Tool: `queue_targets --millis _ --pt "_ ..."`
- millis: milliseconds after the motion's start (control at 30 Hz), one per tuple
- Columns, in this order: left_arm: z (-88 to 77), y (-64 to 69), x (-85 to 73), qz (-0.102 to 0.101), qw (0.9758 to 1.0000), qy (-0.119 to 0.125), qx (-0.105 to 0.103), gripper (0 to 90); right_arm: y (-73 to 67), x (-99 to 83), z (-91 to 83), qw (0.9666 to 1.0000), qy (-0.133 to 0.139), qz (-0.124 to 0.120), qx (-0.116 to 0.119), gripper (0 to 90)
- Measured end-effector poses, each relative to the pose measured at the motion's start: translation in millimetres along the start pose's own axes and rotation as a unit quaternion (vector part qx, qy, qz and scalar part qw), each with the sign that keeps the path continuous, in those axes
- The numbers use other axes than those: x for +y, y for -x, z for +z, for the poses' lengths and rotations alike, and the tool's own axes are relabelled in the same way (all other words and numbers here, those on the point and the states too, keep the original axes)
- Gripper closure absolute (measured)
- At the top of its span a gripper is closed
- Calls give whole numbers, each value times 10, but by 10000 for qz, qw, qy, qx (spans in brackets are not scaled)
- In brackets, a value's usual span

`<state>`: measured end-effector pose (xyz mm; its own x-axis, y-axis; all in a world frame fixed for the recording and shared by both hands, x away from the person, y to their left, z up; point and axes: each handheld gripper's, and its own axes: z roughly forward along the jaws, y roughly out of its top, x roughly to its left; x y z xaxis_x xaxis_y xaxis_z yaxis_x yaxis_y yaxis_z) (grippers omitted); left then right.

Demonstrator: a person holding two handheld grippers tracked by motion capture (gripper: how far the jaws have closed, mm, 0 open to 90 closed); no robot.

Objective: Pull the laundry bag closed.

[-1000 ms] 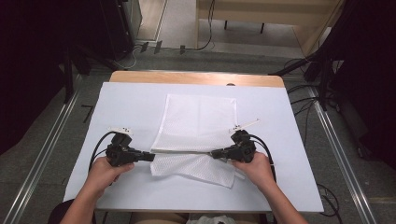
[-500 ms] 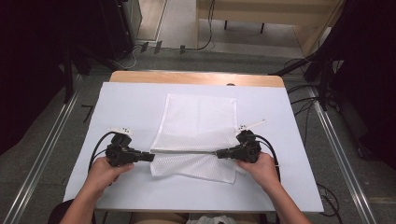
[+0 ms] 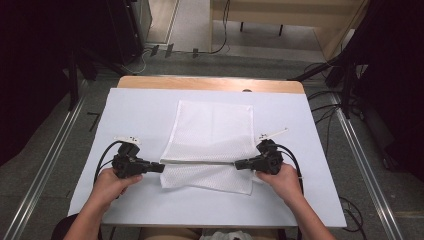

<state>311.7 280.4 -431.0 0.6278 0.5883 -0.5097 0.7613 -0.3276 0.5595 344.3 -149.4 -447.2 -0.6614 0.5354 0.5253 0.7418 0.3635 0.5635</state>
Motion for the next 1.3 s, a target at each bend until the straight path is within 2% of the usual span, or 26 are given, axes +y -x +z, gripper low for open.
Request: queue_targets --millis 833,900,1300 --pt "5 3 1 -12 10000 -16 6 891 148 -100 -259 9997 102 184 -148 879" --pt "11 5 5 35 10000 -34 6 890 162 -115 -282 9997 111 199 -123 879" --pt "18 -26 3 -5 10000 -71 28 890 167 -127 -304 9997 90 155 -145 879"
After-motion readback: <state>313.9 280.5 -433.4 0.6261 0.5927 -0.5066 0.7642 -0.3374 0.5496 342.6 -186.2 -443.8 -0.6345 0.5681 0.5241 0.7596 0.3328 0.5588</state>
